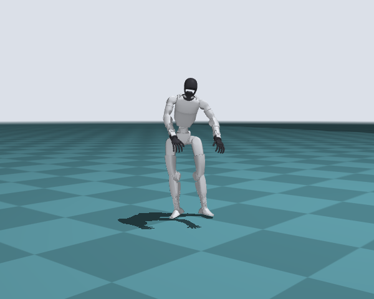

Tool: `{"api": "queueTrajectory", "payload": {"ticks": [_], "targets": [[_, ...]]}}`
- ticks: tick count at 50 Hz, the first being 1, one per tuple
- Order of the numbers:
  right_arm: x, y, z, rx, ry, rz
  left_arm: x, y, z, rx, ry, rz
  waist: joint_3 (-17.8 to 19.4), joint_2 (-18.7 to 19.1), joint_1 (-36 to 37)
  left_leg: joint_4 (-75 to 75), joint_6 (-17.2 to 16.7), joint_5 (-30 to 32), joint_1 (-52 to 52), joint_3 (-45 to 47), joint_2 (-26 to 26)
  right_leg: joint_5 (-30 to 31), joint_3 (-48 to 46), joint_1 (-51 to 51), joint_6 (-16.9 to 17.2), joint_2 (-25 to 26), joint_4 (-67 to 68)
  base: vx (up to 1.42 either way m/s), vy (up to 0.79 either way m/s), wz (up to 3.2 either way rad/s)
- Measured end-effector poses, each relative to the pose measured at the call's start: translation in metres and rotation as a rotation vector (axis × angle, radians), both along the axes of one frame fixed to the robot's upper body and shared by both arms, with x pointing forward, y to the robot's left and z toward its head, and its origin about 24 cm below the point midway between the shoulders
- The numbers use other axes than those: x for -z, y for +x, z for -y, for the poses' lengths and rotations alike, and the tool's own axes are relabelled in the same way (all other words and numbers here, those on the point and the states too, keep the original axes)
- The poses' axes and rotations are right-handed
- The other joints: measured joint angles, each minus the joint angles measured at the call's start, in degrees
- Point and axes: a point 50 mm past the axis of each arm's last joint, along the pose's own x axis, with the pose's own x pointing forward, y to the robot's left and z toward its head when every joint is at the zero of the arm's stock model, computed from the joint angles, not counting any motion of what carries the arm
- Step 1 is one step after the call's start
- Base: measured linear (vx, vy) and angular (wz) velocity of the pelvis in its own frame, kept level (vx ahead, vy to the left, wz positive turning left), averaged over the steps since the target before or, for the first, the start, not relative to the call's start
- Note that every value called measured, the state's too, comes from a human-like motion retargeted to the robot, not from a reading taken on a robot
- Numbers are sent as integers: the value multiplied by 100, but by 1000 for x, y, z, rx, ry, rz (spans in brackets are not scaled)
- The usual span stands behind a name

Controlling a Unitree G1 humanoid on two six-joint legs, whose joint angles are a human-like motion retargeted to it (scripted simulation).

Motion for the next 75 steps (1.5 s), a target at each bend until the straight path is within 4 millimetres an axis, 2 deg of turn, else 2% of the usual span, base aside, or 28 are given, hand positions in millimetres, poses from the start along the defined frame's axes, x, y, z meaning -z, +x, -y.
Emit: {"api": "queueTrajectory", "payload": {"ticks": [2, 4, 5, 7, 10, 13, 16, 18, 20, 23, 27, 30, 33, 35, 37, 40, 42, 43, 46, 49, 53, 55, 57, 60, 62, 69, 72, 75], "targets": [[7, -2, 0, -5, -23, -17, -17, 5, 72, 370, 187, 60, -13, -72, 14, 0, 0, 16, -42, -1, 17, 5, -8, -44, 0, 19, 16, 0, 0, 0], [11, -4, 3, -14, -3, -34, -29, -8, 129, 676, 352, 148, -7, -87, 38, 0, 0, 12, -71, -1, -10, 19, -23, -68, 0, 1, 8, 1, 4, 2], [13, -5, 5, -18, 1, -35, -33, -17, 149, 800, 430, 194, 5, -82, 52, 0, 0, 4, -79, 2, -33, 28, -29, -71, 0, -18, -3, 3, 10, 3], [12, -5, 9, -26, 6, -29, -40, -23, 156, 885, 571, 246, 46, -55, 69, 0, 0, -25, -78, 23, -98, 52, -20, -61, 0, -74, -43, 4, 14, -2], [7, -4, 10, -29, 8, -21, -49, -7, 116, 706, 642, 186, 133, -48, 56, 0, 0, -77, -64, 96, -198, 92, 56, -48, 0, -167, -116, 5, 16, -15], [-5, 0, 2, -33, 5, 15, -70, 10, 32, 279, 485, 71, 316, -142, -33, 0, 0, -114, -9, 216, -276, 154, 190, -19, 0, -229, -193, 0, 15, -31], [-22, 1, -13, -69, 36, 39, -93, 0, -50, -161, 332, 44, 485, -301, -180, 0, 0, -106, -28, 340, -315, 261, 296, -66, 0, -225, -278, -10, 10, -35], [-34, 1, -24, -98, 38, 54, -106, -10, -78, -334, 266, 53, 576, -425, -300, 0, 0, -79, -108, 403, -326, 357, 330, -151, 0, -199, -342, -16, 7, -25], [-46, 1, -39, -131, 60, 67, -118, -11, -80, -356, 255, 70, 607, -575, -468, 0, 0, -35, -272, 441, -338, 472, 332, -301, 0, -172, -408, -17, 5, -12], [-53, 3, -33, -111, 53, 118, -111, 12, -34, -164, 322, 90, 606, -590, -548, 0, 0, 8, -429, 426, -322, 544, 264, -454, 0, -136, -410, -11, 3, 4], [-55, 7, -27, -68, 60, 137, -70, 30, 74, 313, 366, 34, 607, -565, -709, 0, 0, 31, -610, 360, -343, 601, 188, -599, 0, -158, -400, -5, 7, 15], [-56, 9, -23, -58, 12, 152, -45, 7, 153, 745, 464, 30, 607, -546, -763, 0, 0, 22, -676, 336, -366, 632, 165, -641, 0, -184, -417, 1, 8, 7], [-57, 8, -17, -72, 8, 177, -37, -17, 177, 972, 635, 151, 607, -545, -730, 0, 0, 7, -678, 360, -396, 668, 175, -634, 0, -199, -461, 2, 6, -5], [-58, 9, -12, -70, 4, 192, -41, -14, 159, 920, 718, 189, 607, -553, -679, 0, 0, -4, -673, 388, -416, 685, 198, -633, 0, -213, -488, 0, 0, 0], [-57, 10, -8, -52, 1, 191, -48, 2, 114, 681, 685, 153, 607, -585, -620, 0, 0, -22, -641, 418, -437, 685, 233, -611, 0, -233, -505, 3, 2, -6], [-53, 10, -9, -22, 42, 179, -72, 18, 25, 156, 443, 101, 607, -664, -608, 0, 0, -50, -570, 450, -470, 669, 285, -557, 0, -263, -513, 0, 0, 0], [-53, 10, -10, -13, 62, 147, -90, 16, -12, -80, 306, 99, 607, -721, -568, 0, 0, -59, -557, 453, -475, 655, 295, -549, 0, -266, -515, 0, 0, 0], [-51, 11, -5, -1, 48, 141, -96, 17, -17, -127, 280, 97, 607, -688, -519, 0, 0, -65, -531, 445, -464, 636, 283, -529, 0, -257, -508, 0, 0, 0], [-46, 10, 0, 12, 55, 128, -102, 25, 16, 11, 368, 104, 607, -677, -434, 0, 0, -72, -487, 409, -428, 607, 237, -474, 0, -220, -511, 3, -6, 6], [-41, 10, 0, 17, 65, 108, -90, 27, 92, 364, 441, 108, 604, -727, -386, 0, 0, -86, -451, 341, -384, 560, 176, -415, 0, -193, -487, 4, -2, 12], [-37, 8, 0, 9, 81, 84, -61, -8, 192, 887, 454, 84, 586, -778, -384, 0, 0, -126, -398, 213, -345, 440, 69, -335, 0, -204, -367, 8, 0, 26], [-34, 7, 2, 9, 86, 84, -49, -30, 218, 1054, 418, 106, 575, -791, -359, 0, 0, -162, -347, 155, -339, 360, 27, -278, 0, -228, -290, 11, 3, 23], [-30, 6, 7, 18, 86, 83, -38, -40, 220, 1099, 375, 144, 559, -783, -280, 0, 0, -213, -261, 113, -337, 277, 6, -192, 0, -253, -230, 14, 3, 16], [-20, 5, 17, 45, 81, 67, -19, -42, 194, 1019, 312, 158, 509, -732, -83, 0, 0, -316, -81, 82, -329, 151, 15, -15, 0, -278, -180, 19, 3, 6], [-11, 3, 26, 71, 87, 45, -3, -40, 161, 894, 228, 115, 448, -670, 73, 0, 0, -406, 67, 78, -322, 57, 39, 128, 0, -292, -167, 24, 3, 1], [19, -7, 55, 175, 193, -45, 45, -40, 10, 211, -81, -99, 249, -301, 391, 0, 0, -787, 710, -48, -360, -330, 20, 725, 0, -550, 164, 31, 9, 24], [29, -13, 63, 201, 246, -55, 30, -39, -40, -53, -64, -74, 261, -116, 239, 0, 52, -912, 1023, -283, -411, -481, 79, 924, 0, -786, 666, 27, 12, 77], [35, -18, 57, 173, 291, -108, -12, -25, -56, -155, 20, 8, 216, -54, -8, 0, 104, -914, 1110, -508, -402, -539, 359, 771, 0, -898, 1140, 12, -3, 68]]}}
